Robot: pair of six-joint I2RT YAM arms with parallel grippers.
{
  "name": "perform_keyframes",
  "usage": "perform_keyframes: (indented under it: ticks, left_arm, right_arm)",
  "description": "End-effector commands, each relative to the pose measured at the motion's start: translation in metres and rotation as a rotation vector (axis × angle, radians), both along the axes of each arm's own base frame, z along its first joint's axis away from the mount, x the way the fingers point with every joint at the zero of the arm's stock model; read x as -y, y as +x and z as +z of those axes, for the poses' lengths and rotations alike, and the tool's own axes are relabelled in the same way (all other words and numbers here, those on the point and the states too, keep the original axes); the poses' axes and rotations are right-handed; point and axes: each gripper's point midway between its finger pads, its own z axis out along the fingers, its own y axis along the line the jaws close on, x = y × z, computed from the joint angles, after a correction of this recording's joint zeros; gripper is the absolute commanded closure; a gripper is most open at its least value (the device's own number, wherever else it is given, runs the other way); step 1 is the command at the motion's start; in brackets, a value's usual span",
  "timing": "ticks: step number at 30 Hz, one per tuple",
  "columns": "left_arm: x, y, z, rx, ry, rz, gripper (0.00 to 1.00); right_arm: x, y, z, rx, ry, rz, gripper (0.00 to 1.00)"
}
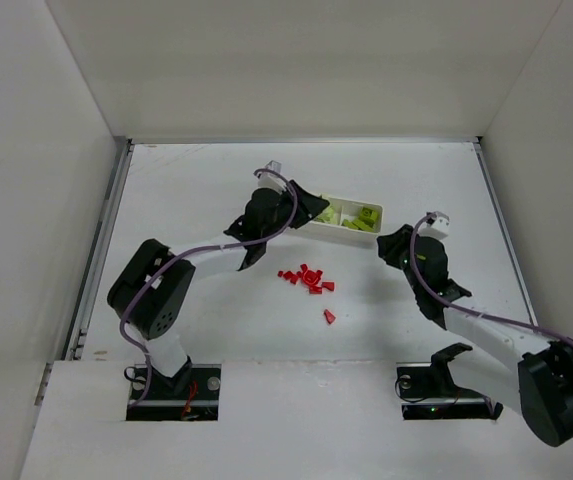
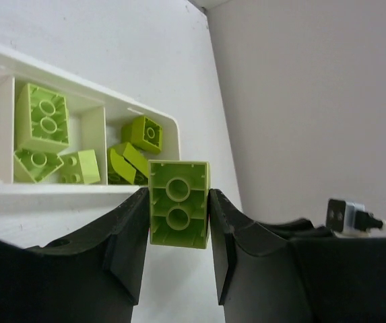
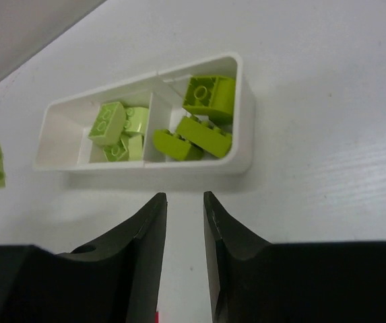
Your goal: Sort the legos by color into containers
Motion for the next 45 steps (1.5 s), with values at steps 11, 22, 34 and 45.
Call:
perform_keyframes:
  ticks: [11, 22, 34, 45]
  left_arm:
    - [0.03, 0.037, -0.047, 0.092, 0.593, 0.022, 0.75]
    - [0.043, 0.052, -0.062, 0.14, 0.736, -0.027, 0.68]
    - [0.045, 0.043, -0.029, 0.187, 0.686, -0.023, 0.49]
    - [-0.005, -0.008, 0.012, 0.153, 0.485, 0.019, 0.71]
  right_arm:
    - [0.0, -0.029, -0.005, 0.077, 0.018, -0.041, 0.53]
    - [-0.02, -0.041, 0.0, 0.067, 0.033, 0.035, 0.48]
    - [-0.041, -0.059, 0.005, 0.047, 0.025, 0.122, 0.52]
    - [-0.1, -0.084, -0.024, -0.085, -0.093, 0.324, 0.72]
